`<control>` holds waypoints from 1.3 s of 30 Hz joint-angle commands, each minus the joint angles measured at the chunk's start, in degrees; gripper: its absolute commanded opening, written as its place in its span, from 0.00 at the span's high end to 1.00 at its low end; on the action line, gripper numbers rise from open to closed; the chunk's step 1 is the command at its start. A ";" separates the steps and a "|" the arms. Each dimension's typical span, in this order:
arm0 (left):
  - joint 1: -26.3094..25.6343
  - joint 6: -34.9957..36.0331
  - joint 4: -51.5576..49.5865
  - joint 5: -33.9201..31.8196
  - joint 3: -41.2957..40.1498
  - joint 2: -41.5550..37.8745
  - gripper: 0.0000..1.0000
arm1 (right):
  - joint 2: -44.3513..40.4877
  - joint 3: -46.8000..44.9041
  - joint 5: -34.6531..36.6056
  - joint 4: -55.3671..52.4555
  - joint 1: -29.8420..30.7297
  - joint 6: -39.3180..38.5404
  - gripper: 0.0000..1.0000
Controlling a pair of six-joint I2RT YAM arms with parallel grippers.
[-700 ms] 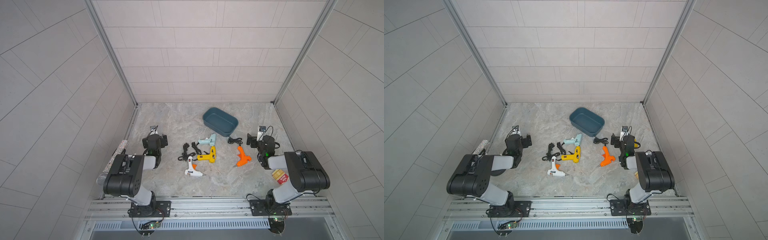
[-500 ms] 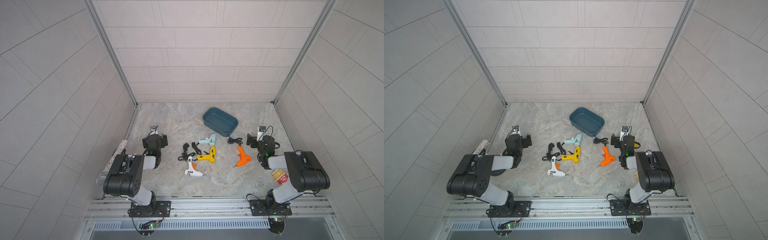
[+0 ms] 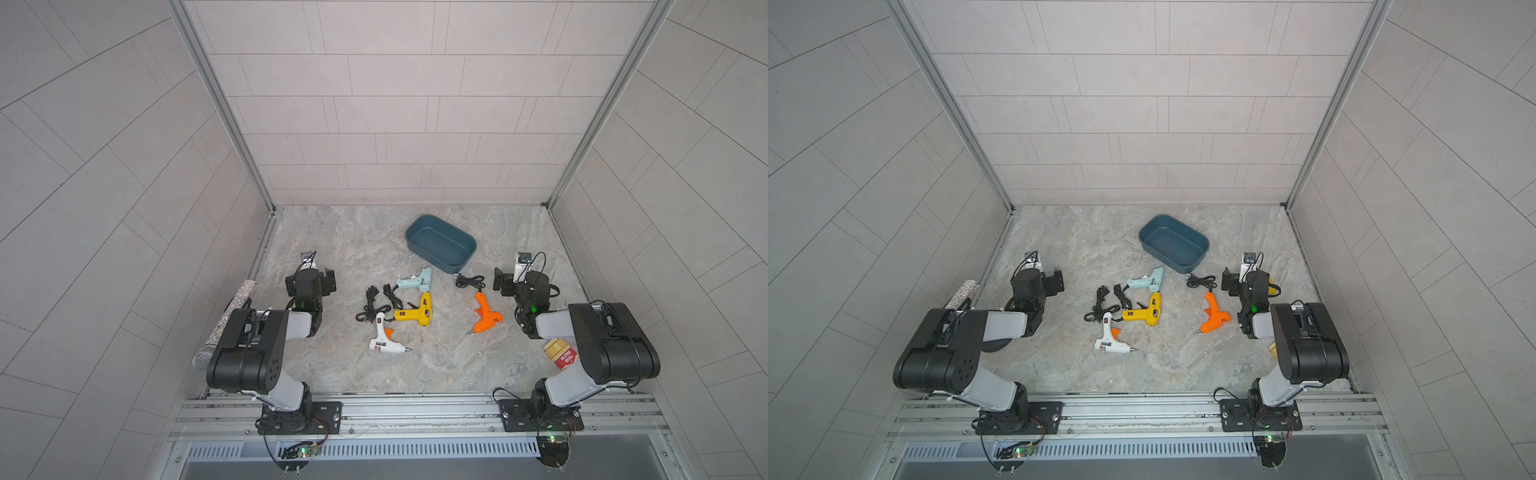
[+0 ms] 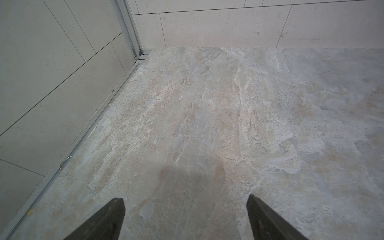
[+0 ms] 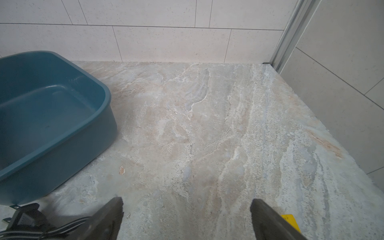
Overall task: Put the hot melt glue gun into the storage box
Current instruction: Adjust the storage box at the center of the board.
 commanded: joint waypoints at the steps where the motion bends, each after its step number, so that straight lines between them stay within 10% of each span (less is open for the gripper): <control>1: 0.45 0.34 -0.02 0.99 0.93 -0.46 0.00 | -0.08 0.44 0.02 -0.14 0.24 -0.07 0.01; 4: 0.46 0.31 -0.54 -0.71 2.30 -1.33 0.00 | -5.29 0.76 -2.10 -4.44 0.73 -1.86 0.00; 10: 0.66 -4.55 -43.77 -9.78 32.05 2.22 0.00 | -13.15 17.63 5.46 -29.82 5.16 -2.86 0.00; 13: 0.62 -5.81 -42.91 -8.61 35.53 1.19 0.00 | -6.02 35.18 9.16 -50.91 4.99 9.85 0.00; 20: 0.91 -2.77 -45.06 -1.89 38.45 -0.39 0.00 | 17.03 71.21 -11.44 -86.31 5.05 11.59 0.00; 25: 1.40 -1.17 -48.94 -0.96 37.19 -1.47 0.13 | 18.42 71.10 -12.58 -86.88 6.14 15.90 0.01; 29: 1.45 -0.18 -51.04 -0.80 36.96 -1.64 0.31 | 19.31 72.04 -11.24 -90.00 6.80 17.10 0.24; 39: 1.41 -1.53 -53.88 -2.28 36.89 -1.26 0.32 | 22.91 73.26 -7.58 -96.33 9.91 26.41 0.25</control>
